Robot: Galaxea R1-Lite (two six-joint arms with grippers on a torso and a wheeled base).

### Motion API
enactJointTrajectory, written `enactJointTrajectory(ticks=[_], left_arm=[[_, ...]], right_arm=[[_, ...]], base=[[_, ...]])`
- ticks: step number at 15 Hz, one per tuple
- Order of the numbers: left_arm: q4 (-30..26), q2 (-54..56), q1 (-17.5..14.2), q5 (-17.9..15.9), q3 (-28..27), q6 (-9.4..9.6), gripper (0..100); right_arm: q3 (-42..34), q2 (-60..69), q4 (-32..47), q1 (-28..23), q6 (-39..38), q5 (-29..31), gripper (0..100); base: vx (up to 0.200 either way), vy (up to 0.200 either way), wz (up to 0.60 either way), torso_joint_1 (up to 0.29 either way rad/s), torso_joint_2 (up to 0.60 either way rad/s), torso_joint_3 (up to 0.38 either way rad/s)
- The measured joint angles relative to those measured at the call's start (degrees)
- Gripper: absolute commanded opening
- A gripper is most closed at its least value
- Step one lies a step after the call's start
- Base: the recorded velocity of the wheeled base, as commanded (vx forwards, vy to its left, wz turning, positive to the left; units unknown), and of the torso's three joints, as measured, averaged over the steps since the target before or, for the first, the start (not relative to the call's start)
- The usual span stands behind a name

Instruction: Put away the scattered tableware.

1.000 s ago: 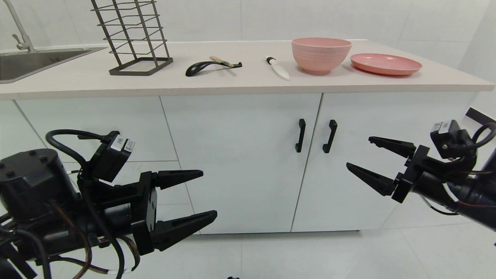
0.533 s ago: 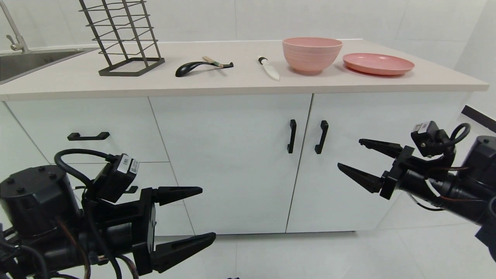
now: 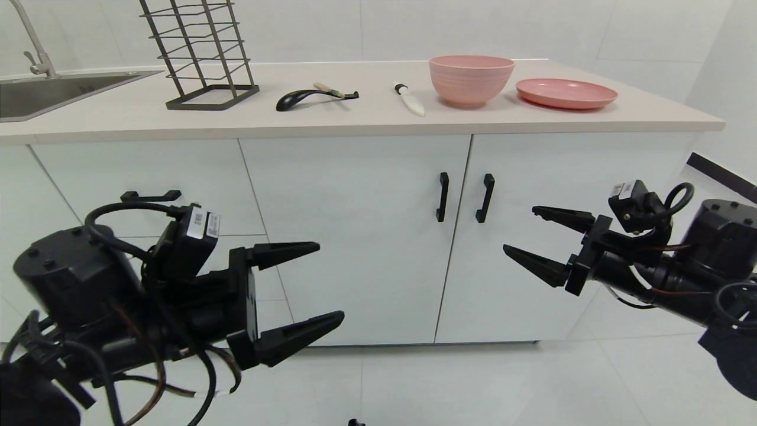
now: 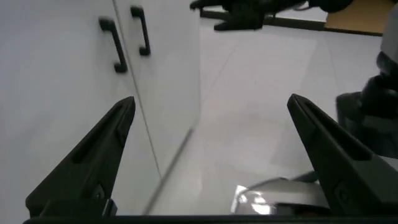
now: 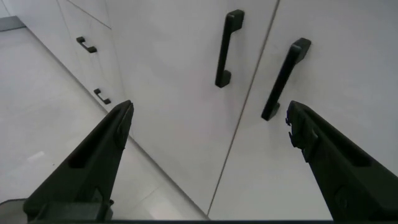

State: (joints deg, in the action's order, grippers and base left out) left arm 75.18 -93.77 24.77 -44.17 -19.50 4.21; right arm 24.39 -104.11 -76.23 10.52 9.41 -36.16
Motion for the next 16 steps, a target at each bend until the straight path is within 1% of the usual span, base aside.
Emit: enactJointTrajectory(ticks=[1, 3, 4, 5, 7, 9, 10, 12, 13, 16], left_arm=[[0.6, -1.9, 0.4, -1.0, -3.3, 1.48, 100], [0.9, -6.2, 1.4, -6.4, -10.9, 5.03, 100], [0.9, -8.4, 2.2, -8.7, -14.4, 6.44, 100], [0.7, -10.6, 3.2, -10.5, -17.6, 7.45, 100], [0.1, -13.9, 5.2, -12.5, -21.0, 7.84, 100], [-0.8, -16.4, 6.2, -13.8, -24.0, 7.45, 100], [-2.2, -17.4, 6.6, -14.3, -26.1, 7.09, 100], [-6.6, -18.9, 7.4, -16.3, -31.1, 6.79, 100], [-9.7, -19.6, 7.9, -17.1, -34.7, 6.61, 100], [-18.7, -22.2, 9.3, -17.6, -46.2, 6.08, 100]], right_arm=[[0.4, -0.9, -0.7, -0.1, 0.0, -0.8, 100], [1.7, -2.9, -1.4, 0.0, 0.1, -1.7, 100], [2.5, -3.9, -1.5, -0.2, 0.1, -1.8, 100], [3.4, -5.0, -1.5, -0.4, 0.0, -1.9, 100], [5.2, -6.9, -1.7, -0.4, 0.1, -2.1, 100], [7.2, -9.0, -1.7, -0.5, 0.2, -2.7, 100], [8.3, -9.9, -1.7, -0.4, 0.4, -2.8, 100], [10.1, -11.4, -1.8, -0.2, 0.5, -2.9, 100], [10.8, -12.2, -1.8, -0.2, 0.5, -2.9, 100], [13.1, -14.1, -2.1, -0.2, 0.4, -2.9, 100]], base=[[0.0, 0.0, 0.0, 0.0, 0.0, 0.0], [0.0, 0.0, 0.0, 0.0, 0.0, 0.0], [0.0, 0.0, 0.0, 0.0, 0.0, 0.0], [0.0, 0.0, 0.0, 0.0, 0.0, 0.0], [0.0, 0.0, 0.0, 0.0, 0.0, 0.0], [0.0, 0.0, 0.0, 0.0, 0.0, 0.0], [0.0, 0.0, 0.0, 0.0, 0.0, 0.0], [0.0, 0.0, 0.0, 0.0, 0.0, 0.0], [0.0, 0.0, 0.0, 0.0, 0.0, 0.0], [0.0, 0.0, 0.0, 0.0, 0.0, 0.0]])
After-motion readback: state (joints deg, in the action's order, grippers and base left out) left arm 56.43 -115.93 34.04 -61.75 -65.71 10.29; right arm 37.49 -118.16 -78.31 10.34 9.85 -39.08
